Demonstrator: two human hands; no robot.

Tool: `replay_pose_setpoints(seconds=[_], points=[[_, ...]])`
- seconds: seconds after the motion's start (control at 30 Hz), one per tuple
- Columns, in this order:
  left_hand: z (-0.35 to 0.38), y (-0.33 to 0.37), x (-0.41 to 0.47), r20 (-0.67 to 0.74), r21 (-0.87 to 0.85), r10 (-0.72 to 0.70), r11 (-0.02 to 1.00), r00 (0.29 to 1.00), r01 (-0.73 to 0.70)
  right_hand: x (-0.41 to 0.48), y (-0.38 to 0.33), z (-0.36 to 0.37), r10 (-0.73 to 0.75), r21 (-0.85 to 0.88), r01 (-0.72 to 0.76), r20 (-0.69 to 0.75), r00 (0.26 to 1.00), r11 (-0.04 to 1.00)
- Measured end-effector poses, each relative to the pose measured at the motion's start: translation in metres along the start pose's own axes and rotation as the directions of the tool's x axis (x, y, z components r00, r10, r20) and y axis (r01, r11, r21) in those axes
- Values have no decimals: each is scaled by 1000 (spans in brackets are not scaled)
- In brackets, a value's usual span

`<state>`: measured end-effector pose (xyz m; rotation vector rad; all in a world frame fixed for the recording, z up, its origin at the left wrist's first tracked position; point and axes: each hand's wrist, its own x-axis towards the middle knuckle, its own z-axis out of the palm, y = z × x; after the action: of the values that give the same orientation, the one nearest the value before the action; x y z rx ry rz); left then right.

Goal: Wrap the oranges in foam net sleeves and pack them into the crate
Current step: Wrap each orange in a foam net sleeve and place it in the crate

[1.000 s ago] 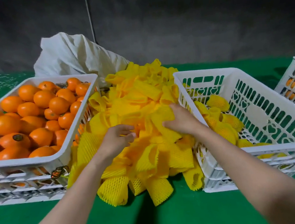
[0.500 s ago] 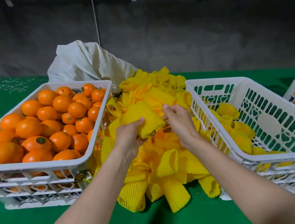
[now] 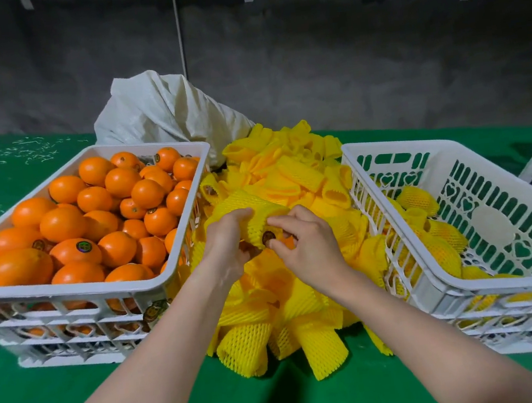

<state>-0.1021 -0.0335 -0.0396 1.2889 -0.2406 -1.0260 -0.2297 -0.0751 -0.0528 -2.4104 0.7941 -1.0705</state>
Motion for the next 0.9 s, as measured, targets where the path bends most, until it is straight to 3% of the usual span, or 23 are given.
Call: replay_pose_setpoints(seconds=[0.17, 0.33, 0.43, 0.5, 0.57, 0.63, 0.73, 0.9], points=[[-16, 15, -3, -70, 188, 104, 978, 992, -89, 2, -15, 4, -246, -15, 245, -50, 968, 969], [-48, 43, -17, -50, 317, 295, 911, 954, -265, 6, -39, 25, -325, 69, 332, -95, 941, 941], [-77, 57, -24, -91, 329, 412, 872, 907, -363, -4, -57, 52, -234, 237, 239, -47, 971, 942], [-98, 62, -29, -158, 302, 447, 871, 880, -388, -14, -64, 71, -122, 301, 77, 134, 983, 950], [-116, 61, -33, -175, 278, 452, 875, 875, -397, -23, -70, 92, -65, 223, -6, 306, 950, 975], [-128, 55, -37, -159, 256, 449, 879, 879, -402, -29, -75, 109, -19, 68, -8, 387, 922, 998], [-140, 47, -41, -161, 223, 447, 885, 880, -408, -31, -81, 124, 73, -81, -45, 400, 914, 996], [-149, 42, -42, -137, 211, 428, 893, 893, -396, -31, -79, 135, 155, -151, -116, 283, 946, 982]])
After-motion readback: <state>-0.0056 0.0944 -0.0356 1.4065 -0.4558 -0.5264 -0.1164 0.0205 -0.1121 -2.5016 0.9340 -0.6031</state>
